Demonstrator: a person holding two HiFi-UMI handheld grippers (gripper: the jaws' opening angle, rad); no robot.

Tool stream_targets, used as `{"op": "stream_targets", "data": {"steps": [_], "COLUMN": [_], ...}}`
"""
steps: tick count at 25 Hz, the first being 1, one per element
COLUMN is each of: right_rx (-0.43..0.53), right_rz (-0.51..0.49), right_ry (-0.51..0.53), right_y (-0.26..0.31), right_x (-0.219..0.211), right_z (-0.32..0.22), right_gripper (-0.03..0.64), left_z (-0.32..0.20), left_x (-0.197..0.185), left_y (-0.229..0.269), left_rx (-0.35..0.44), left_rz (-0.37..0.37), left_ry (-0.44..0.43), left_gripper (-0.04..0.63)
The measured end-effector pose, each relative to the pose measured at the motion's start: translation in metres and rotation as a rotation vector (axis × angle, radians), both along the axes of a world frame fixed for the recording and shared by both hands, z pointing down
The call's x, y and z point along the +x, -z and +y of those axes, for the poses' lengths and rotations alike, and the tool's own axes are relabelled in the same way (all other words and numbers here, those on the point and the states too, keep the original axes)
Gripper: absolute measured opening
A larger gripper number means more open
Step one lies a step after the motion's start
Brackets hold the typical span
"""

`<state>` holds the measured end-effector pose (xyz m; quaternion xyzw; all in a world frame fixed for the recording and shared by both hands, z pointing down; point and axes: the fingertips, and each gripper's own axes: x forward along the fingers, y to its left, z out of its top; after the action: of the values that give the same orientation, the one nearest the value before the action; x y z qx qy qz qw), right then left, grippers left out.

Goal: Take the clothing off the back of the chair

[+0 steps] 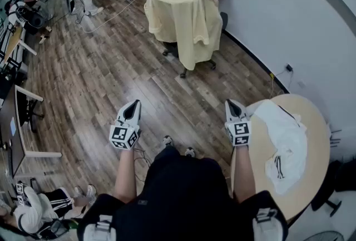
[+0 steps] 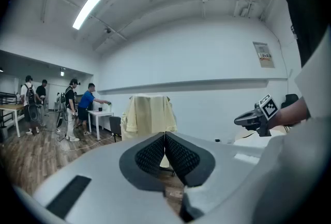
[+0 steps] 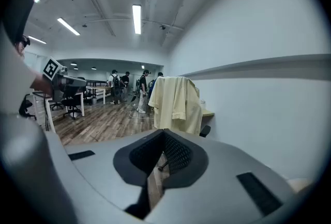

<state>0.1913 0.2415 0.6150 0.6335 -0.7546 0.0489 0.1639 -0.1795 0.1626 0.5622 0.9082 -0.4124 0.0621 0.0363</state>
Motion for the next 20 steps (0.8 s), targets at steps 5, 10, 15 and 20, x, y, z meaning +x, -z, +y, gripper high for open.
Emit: {"op": "stream_targets", "data": {"steps": [5,10,15,20], "right_rx": [-0.03,-0.021,0.02,0.015], "right_rz": [-0.018,-0.018,-0.005,0.0], "right_ry": [-0.013,-0.018,0.006,0.024], "right_y": [-0.005,-0.004,-0.004,-0.003], "right_x": [0.0,0.002,0.0,-0.004], "right_z": [0.009,0.011,0.003,0.002], "right_gripper": [-0.005,-0.005,-0.005,-0.005], "left_z": [0.005,0.01,0.012,0.016], "left_x": [-0.007,-0.012,-0.018,-0.022], "left_y": [-0.001,0.002,0.004,0.004], "left_rx": [-0.003,0.005,0.013,0.012], "left_rz": [0.006,0.006,0.0,-0.006], "left_ry": [0.017,0.033,0.05,0.067], "left_gripper": [0.003,0.003,0.003,0.003]}}
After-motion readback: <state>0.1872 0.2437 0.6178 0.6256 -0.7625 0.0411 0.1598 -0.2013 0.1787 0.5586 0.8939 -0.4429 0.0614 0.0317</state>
